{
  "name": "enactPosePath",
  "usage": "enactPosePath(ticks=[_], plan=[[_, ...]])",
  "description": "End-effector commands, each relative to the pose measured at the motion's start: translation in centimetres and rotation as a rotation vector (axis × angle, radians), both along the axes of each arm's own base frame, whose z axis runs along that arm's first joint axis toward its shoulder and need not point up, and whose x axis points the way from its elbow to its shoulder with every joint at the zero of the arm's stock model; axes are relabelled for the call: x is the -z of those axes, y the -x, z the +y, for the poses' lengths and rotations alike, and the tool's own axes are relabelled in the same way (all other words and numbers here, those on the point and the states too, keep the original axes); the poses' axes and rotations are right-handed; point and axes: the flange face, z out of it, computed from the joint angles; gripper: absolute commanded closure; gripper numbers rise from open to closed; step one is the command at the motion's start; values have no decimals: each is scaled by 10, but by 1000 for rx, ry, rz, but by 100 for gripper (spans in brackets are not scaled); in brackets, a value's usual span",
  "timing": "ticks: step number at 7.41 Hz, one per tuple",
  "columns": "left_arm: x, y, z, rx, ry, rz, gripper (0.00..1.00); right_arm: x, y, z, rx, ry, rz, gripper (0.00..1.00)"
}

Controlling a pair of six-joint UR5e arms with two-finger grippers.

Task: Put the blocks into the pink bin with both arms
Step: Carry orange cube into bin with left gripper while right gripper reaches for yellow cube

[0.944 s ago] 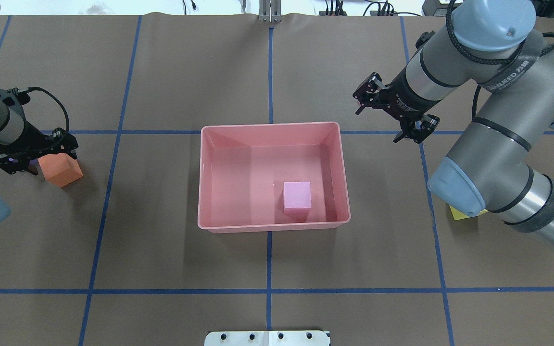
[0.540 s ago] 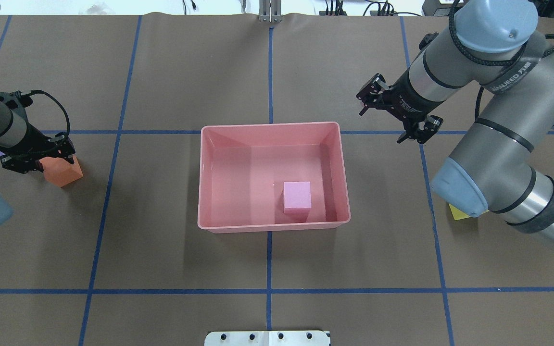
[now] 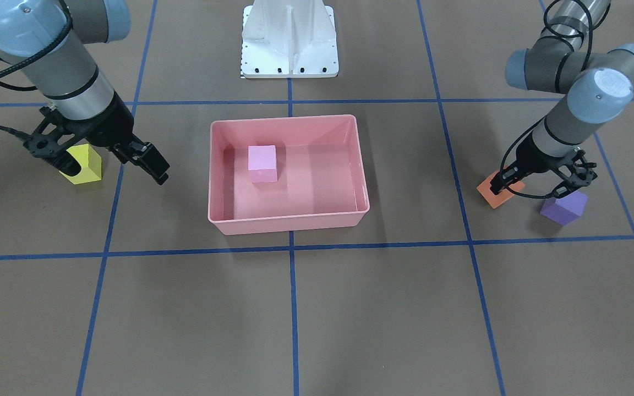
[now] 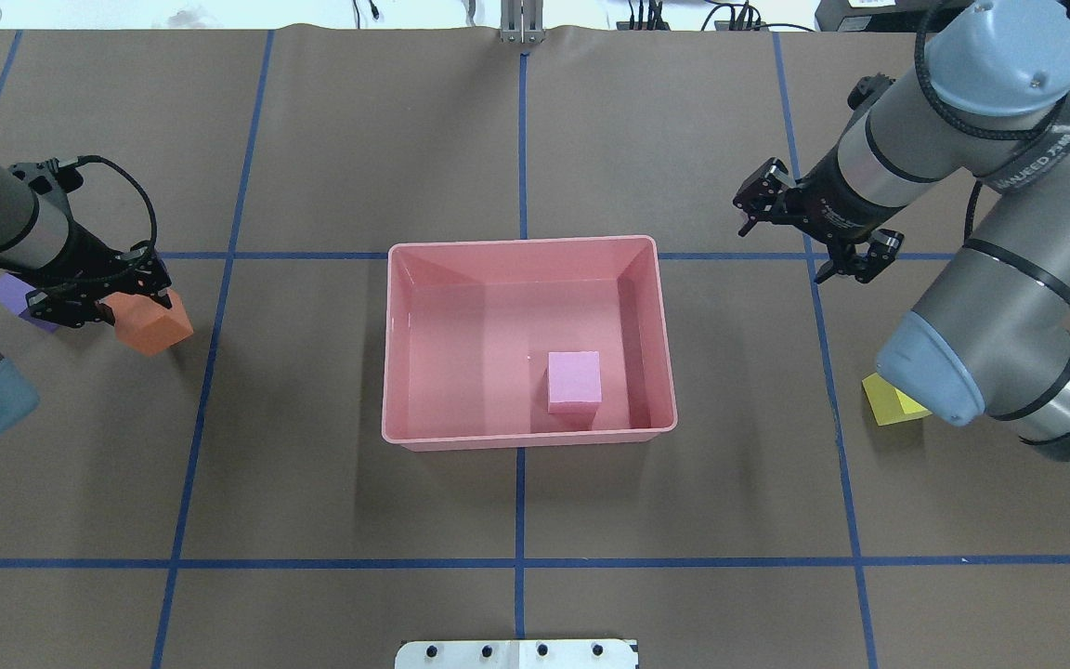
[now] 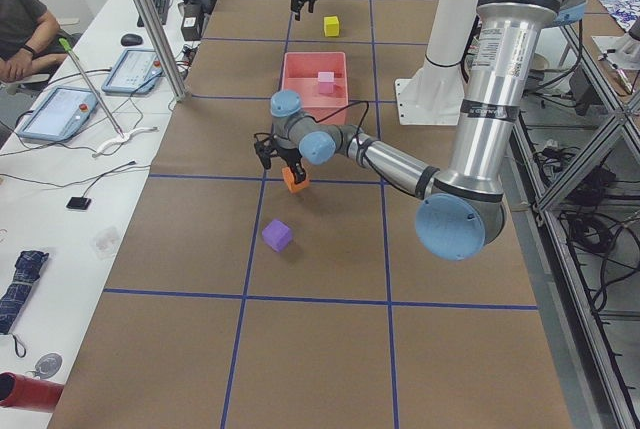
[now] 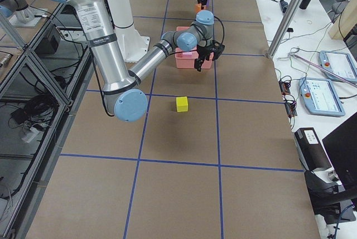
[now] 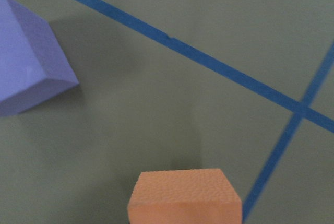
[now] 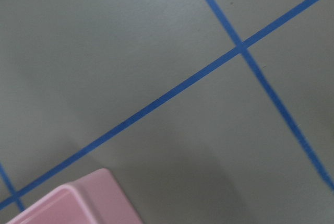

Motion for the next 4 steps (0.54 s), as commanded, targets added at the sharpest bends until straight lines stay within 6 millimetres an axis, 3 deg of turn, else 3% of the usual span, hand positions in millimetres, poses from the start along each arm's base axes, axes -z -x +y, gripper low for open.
enactPosePath(ticks=[1,2,3,4], plan=[[142,-17,-15,82,63,62,100,-66,-43,12,102,-105,54,1],[178,-43,-3,71,77,91,100,-99,-58,25,131,-157,44,1],[202,-81,15,36,91,106,100,-118,-68,37,148,-186,38,1],[214,-93,23,44,87,109,100,-127,-72,44,165,-203,30,1]])
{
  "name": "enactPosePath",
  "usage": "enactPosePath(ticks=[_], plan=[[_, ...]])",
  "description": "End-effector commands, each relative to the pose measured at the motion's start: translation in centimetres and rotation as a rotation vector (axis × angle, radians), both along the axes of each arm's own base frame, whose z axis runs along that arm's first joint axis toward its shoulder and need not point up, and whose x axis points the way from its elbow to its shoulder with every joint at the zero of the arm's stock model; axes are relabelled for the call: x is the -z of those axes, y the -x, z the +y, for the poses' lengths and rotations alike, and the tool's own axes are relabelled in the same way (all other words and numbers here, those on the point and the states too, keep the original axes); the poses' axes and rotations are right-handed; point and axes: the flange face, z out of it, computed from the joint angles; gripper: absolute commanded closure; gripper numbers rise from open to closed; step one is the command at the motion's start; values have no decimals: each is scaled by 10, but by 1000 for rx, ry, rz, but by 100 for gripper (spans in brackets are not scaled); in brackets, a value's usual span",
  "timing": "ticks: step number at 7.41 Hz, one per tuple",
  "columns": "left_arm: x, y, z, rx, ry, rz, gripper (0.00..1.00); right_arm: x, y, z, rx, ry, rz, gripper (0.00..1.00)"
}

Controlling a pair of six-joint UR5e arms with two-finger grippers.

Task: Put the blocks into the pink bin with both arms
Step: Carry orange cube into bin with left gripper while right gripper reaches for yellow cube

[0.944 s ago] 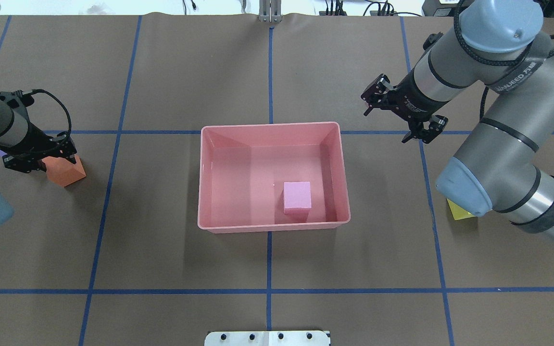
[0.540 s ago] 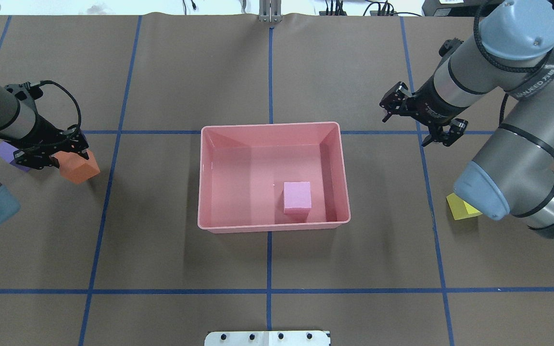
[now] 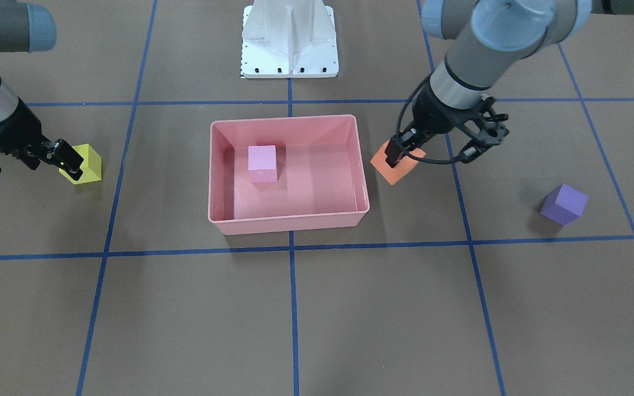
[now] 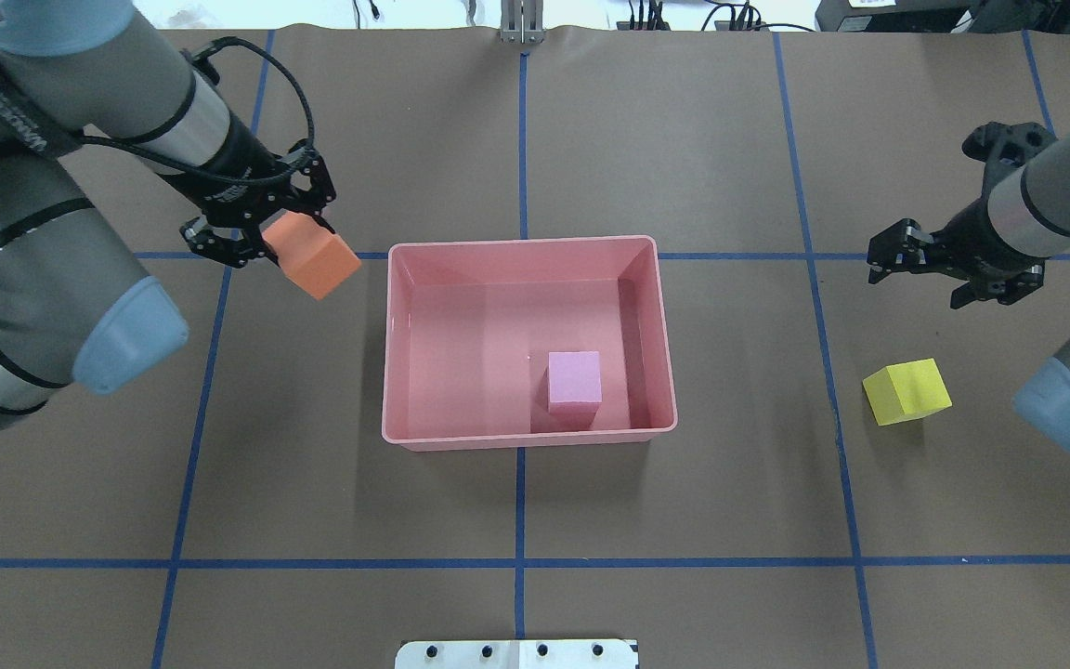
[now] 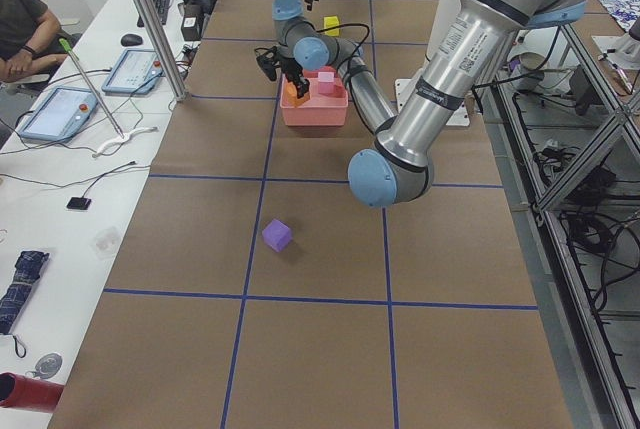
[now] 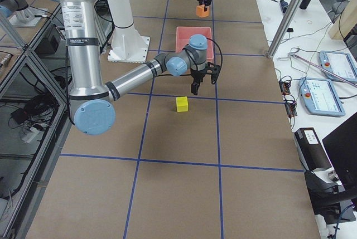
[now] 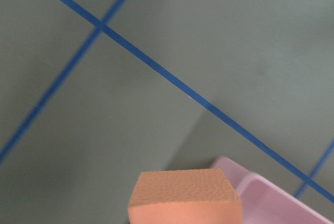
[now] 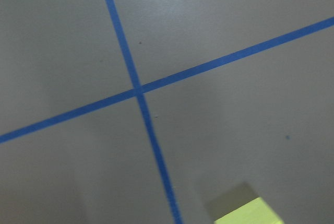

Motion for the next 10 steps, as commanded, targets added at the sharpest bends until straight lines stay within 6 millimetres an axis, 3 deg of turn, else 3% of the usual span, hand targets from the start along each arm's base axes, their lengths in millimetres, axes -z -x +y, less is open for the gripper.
enactPosePath(ticks=[1,2,4,6,7,9,10], plan=[[25,-67,27,-17,-2,-23,100,-27,-14,16,73,-52,-6,1],[40,-102,30,-10,-30,-52,100,-32,-17,20,112,-81,2,1],[28,-145,47,-42,-34,-94,97,-35,-16,22,144,-101,5,1],[25,-172,46,-60,-25,-112,71,-46,-14,28,192,-119,18,1],[22,-178,47,-67,-26,-112,62,-45,-1,34,223,-121,16,1],[28,-175,48,-68,-43,-97,0,-45,20,45,278,-130,13,1],[32,-173,47,-65,-46,-92,0,-49,23,48,328,-168,20,1]])
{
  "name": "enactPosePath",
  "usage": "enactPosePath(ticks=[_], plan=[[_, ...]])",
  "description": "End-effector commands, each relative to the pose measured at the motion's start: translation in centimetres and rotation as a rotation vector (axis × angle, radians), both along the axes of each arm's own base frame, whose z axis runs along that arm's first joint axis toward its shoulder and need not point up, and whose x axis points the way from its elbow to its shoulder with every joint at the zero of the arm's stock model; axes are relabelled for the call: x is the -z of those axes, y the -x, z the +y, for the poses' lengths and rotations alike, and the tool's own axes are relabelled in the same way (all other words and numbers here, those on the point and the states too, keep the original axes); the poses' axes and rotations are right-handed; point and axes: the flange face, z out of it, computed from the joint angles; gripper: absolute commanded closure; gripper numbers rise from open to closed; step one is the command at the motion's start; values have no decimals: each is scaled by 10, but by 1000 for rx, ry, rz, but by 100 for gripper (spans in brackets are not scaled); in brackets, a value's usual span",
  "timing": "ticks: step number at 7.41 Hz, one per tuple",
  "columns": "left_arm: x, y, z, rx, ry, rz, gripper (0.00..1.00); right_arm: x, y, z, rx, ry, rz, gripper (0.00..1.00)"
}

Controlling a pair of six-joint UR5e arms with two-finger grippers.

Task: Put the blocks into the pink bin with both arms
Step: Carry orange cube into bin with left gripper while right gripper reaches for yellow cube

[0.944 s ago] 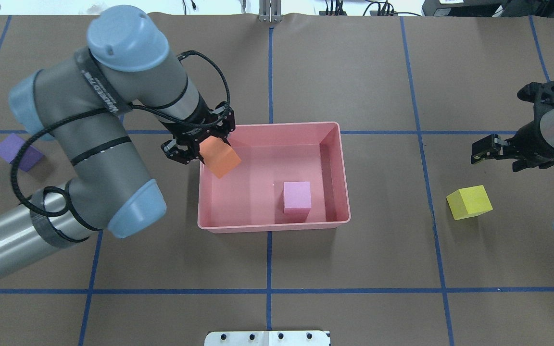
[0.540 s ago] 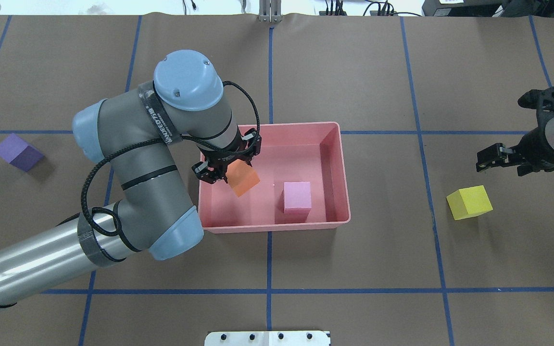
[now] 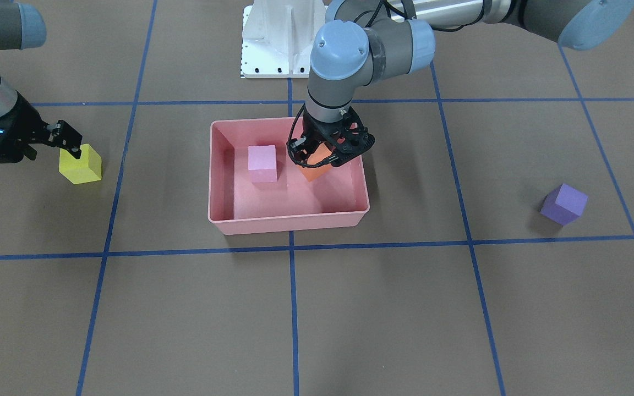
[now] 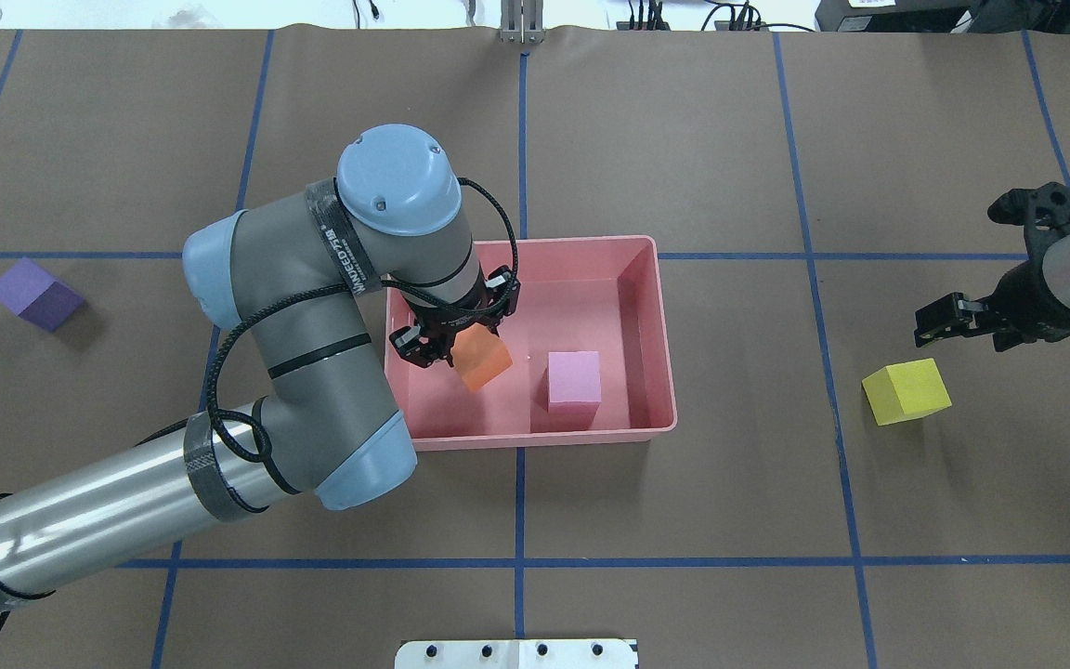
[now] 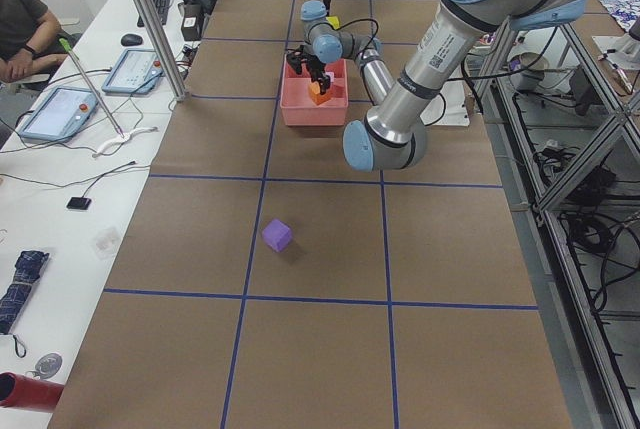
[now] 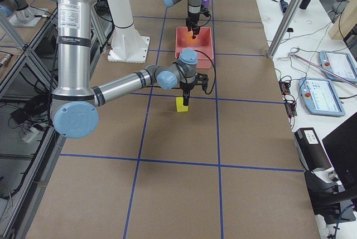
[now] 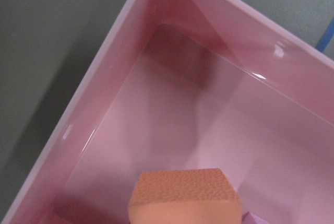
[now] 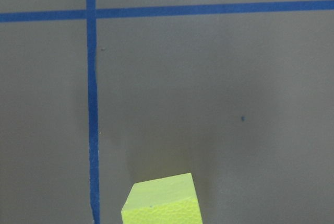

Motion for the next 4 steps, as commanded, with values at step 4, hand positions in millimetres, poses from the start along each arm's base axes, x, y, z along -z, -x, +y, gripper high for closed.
enactPosePath(ticks=[4], plan=[[6,10,-9,32,-24,4,0,-19,20,4,127,-65,23,1]])
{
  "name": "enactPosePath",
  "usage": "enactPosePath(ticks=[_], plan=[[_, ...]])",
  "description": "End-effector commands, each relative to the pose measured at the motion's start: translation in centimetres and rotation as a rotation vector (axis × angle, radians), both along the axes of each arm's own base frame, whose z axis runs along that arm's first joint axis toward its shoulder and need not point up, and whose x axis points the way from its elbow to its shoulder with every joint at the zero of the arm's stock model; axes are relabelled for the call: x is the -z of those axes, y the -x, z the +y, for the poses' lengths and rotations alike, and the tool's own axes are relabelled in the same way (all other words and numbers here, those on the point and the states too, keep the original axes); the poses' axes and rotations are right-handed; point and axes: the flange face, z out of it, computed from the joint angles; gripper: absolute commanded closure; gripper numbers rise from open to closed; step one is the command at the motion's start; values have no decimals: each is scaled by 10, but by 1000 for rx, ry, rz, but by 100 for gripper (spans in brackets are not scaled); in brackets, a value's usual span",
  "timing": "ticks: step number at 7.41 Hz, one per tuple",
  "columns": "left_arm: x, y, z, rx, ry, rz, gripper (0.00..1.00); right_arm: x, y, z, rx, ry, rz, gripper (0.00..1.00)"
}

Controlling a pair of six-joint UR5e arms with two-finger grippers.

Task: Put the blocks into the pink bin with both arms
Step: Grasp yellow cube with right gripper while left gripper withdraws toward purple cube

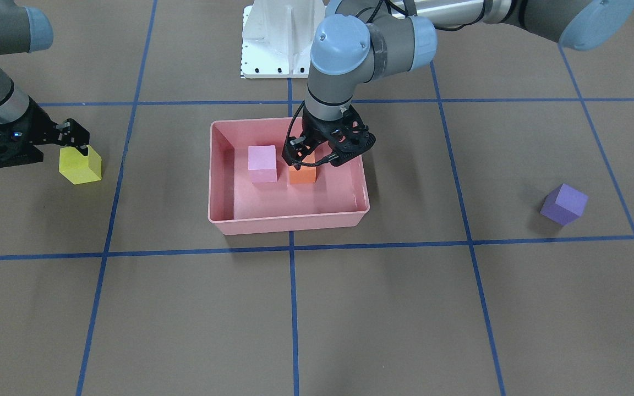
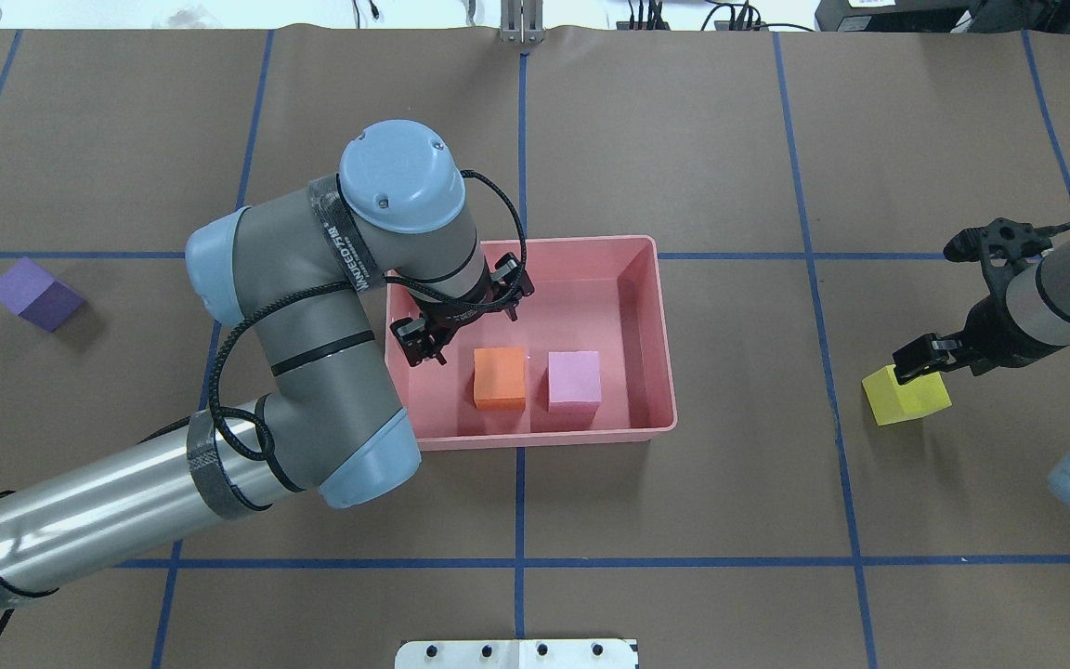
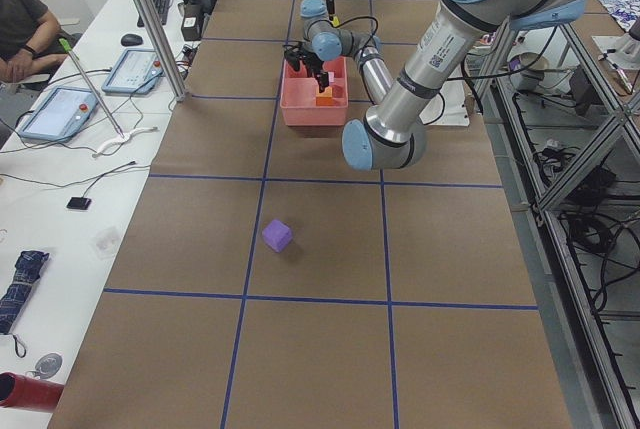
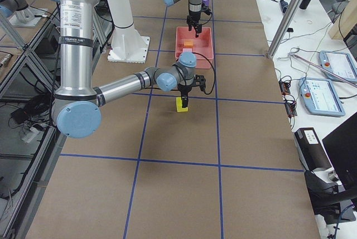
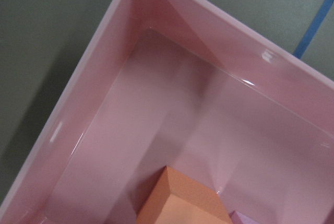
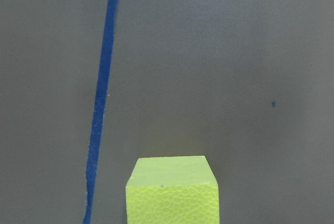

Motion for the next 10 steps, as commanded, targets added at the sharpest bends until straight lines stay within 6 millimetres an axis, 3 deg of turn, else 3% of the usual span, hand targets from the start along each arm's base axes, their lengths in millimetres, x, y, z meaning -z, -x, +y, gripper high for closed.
enactPosePath(ticks=[1,5,6,7,9,10], plan=[[1,3,-3,9,-2,1,0,-6,7,0,24,-4,7,1],[2,9,-7,18,-3,3,0,-16,17,3,47,6,21,1],[8,19,-12,31,-13,16,0,-17,20,4,50,6,23,1],[21,43,-18,53,-35,44,0,-14,28,-1,55,2,18,2],[14,71,-36,60,-70,35,0,-16,32,-1,61,6,22,32],[-10,83,-37,43,-95,11,0,-14,33,-1,62,4,19,74]])
